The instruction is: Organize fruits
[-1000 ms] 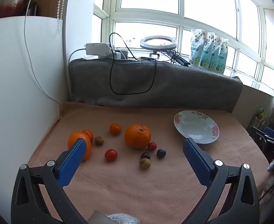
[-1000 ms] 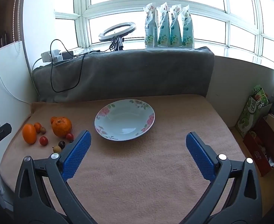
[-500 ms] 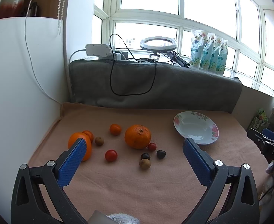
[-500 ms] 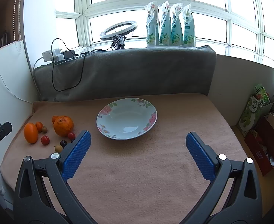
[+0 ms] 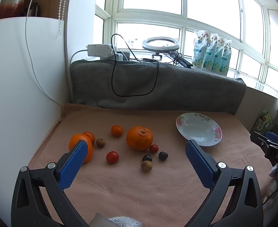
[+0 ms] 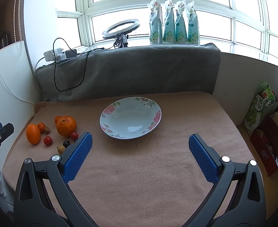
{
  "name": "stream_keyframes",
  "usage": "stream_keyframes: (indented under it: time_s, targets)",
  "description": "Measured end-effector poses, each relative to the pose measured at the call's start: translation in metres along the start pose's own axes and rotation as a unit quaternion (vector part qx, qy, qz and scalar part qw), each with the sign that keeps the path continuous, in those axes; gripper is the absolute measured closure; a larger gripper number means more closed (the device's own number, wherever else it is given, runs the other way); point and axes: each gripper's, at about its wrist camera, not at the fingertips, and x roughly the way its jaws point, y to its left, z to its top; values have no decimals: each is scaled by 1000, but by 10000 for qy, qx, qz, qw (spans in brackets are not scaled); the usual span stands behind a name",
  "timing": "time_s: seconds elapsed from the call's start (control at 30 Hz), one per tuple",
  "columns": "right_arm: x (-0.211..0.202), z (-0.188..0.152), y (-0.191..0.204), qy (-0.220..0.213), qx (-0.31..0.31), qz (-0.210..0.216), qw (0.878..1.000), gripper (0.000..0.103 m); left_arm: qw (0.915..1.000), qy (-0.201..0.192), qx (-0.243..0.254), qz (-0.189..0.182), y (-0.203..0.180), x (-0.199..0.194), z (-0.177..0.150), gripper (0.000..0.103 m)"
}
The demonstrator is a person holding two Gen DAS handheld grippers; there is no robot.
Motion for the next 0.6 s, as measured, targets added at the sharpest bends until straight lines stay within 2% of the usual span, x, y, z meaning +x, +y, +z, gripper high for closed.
stream_keyframes:
  time_s: [0.6]
  targets:
    - [-3,1,0,46,61,110,9999,0,10000,-8,3,-9,0,-1,0,0]
